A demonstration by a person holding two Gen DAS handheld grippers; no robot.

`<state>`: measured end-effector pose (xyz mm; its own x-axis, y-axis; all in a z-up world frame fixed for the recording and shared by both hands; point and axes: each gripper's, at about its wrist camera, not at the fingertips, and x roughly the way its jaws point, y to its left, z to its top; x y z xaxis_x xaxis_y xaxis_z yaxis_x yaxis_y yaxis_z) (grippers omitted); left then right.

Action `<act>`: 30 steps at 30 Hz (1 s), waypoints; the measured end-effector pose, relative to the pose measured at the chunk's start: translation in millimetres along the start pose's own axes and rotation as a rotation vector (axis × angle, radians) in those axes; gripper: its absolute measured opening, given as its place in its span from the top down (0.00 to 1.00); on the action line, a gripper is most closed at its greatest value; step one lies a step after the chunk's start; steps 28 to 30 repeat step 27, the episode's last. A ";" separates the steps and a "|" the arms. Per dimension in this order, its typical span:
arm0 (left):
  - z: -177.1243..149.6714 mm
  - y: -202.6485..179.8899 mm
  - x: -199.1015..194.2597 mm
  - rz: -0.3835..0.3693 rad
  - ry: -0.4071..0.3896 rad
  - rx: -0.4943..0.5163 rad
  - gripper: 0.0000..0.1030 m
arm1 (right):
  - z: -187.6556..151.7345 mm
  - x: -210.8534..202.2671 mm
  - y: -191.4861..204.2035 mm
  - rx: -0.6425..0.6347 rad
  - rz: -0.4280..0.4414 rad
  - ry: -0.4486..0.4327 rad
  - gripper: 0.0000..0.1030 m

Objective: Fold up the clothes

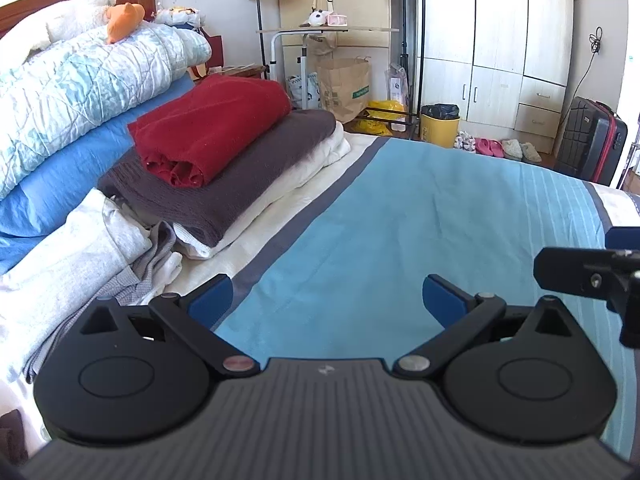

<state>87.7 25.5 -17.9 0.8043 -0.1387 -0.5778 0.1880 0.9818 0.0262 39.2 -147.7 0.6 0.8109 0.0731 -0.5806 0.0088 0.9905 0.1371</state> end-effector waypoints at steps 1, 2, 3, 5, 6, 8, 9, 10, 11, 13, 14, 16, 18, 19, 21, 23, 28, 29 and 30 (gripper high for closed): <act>0.0 -0.2 -0.9 0.004 -0.003 0.001 0.00 | -0.4 -0.1 0.8 -0.002 0.000 0.003 0.14; 0.1 -0.2 -1.7 0.007 -0.007 0.002 0.00 | -0.9 -0.3 1.6 -0.004 -0.002 0.006 0.14; 0.3 -0.2 -2.5 0.009 -0.011 0.004 0.00 | -1.9 -0.6 2.6 -0.007 -0.006 0.006 0.14; 0.1 -0.4 -3.8 0.008 -0.015 0.007 0.00 | -4.1 -1.5 3.4 -0.011 -0.011 0.004 0.14; -0.1 -0.7 -4.5 0.008 -0.016 0.009 0.00 | -5.3 -1.4 3.2 -0.009 -0.012 0.004 0.14; -0.4 -0.9 -5.5 0.005 -0.016 0.011 0.00 | -6.7 -1.3 2.1 0.003 -0.014 0.008 0.14; -0.4 -0.7 -5.7 0.001 -0.014 0.009 0.00 | -7.2 -1.2 1.6 0.010 -0.014 0.010 0.14; -0.3 -0.3 -5.4 -0.004 -0.011 0.006 0.00 | -7.6 -1.4 1.2 0.016 -0.015 0.012 0.14; -0.3 0.2 -5.3 -0.012 -0.008 0.004 0.00 | -7.9 -2.0 1.2 0.020 -0.014 0.011 0.14; -0.6 0.9 -4.8 -0.044 -0.003 0.003 0.00 | -8.4 -3.7 2.1 0.021 -0.010 0.010 0.14; -0.7 1.1 -4.2 -0.049 0.000 -0.001 0.00 | -8.5 -4.5 3.2 0.018 -0.010 0.009 0.14; -0.7 1.8 -1.7 -0.039 0.010 -0.007 0.00 | -8.6 -4.7 4.4 0.013 -0.010 0.010 0.14; -0.9 3.2 0.7 -0.039 0.021 -0.017 0.00 | -10.0 -4.9 5.8 0.008 -0.005 0.016 0.14; -1.0 3.9 1.5 -0.037 0.025 -0.022 0.00 | -10.7 -4.8 6.2 0.004 -0.005 0.017 0.14; -1.6 4.6 1.7 -0.033 0.028 -0.029 0.00 | -12.2 -4.7 7.4 -0.003 -0.006 0.020 0.14; -2.2 4.3 1.6 -0.037 0.032 -0.029 0.00 | -13.3 -4.1 8.3 -0.006 -0.007 0.023 0.14; -4.0 -0.5 2.0 -0.014 0.036 -0.008 0.00 | -13.3 -4.7 7.9 -0.009 -0.014 0.028 0.14; -4.0 -0.5 2.0 -0.014 0.036 -0.008 0.00 | -13.3 -4.7 7.9 -0.009 -0.014 0.028 0.14; -4.0 -0.5 2.0 -0.014 0.036 -0.008 0.00 | -13.3 -4.7 7.9 -0.009 -0.014 0.028 0.14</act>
